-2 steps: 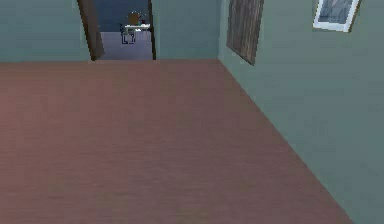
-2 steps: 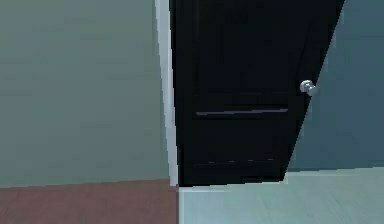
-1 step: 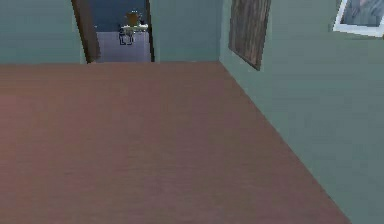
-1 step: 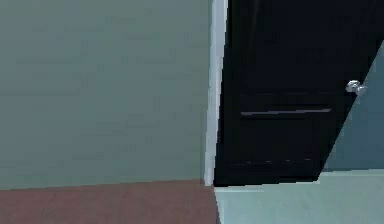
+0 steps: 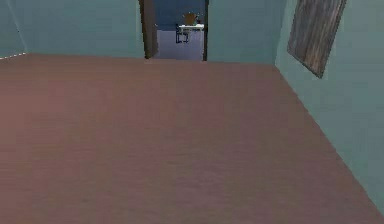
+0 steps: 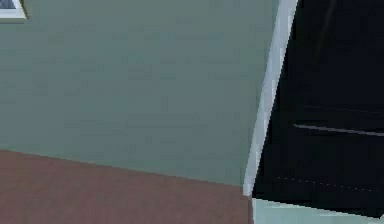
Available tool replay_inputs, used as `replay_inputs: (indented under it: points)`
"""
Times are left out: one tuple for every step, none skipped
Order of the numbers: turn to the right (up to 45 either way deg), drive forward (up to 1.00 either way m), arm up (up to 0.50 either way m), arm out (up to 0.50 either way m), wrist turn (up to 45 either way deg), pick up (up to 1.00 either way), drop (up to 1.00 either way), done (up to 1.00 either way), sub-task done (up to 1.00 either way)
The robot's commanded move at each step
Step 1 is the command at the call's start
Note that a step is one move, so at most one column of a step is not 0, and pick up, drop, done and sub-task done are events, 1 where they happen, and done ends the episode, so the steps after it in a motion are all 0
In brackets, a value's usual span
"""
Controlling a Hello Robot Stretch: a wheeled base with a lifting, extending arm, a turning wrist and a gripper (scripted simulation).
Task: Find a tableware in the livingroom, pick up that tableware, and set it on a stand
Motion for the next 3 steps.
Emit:
replay_inputs:
  points:
    - [0.0,1.0,0.0,0.0,0.0,0.0,0.0,0.0,0.0]
    - [0.0,1.0,0.0,0.0,0.0,0.0,0.0,0.0,0.0]
    - [0.0,1.0,0.0,0.0,0.0,0.0,0.0,0.0,0.0]
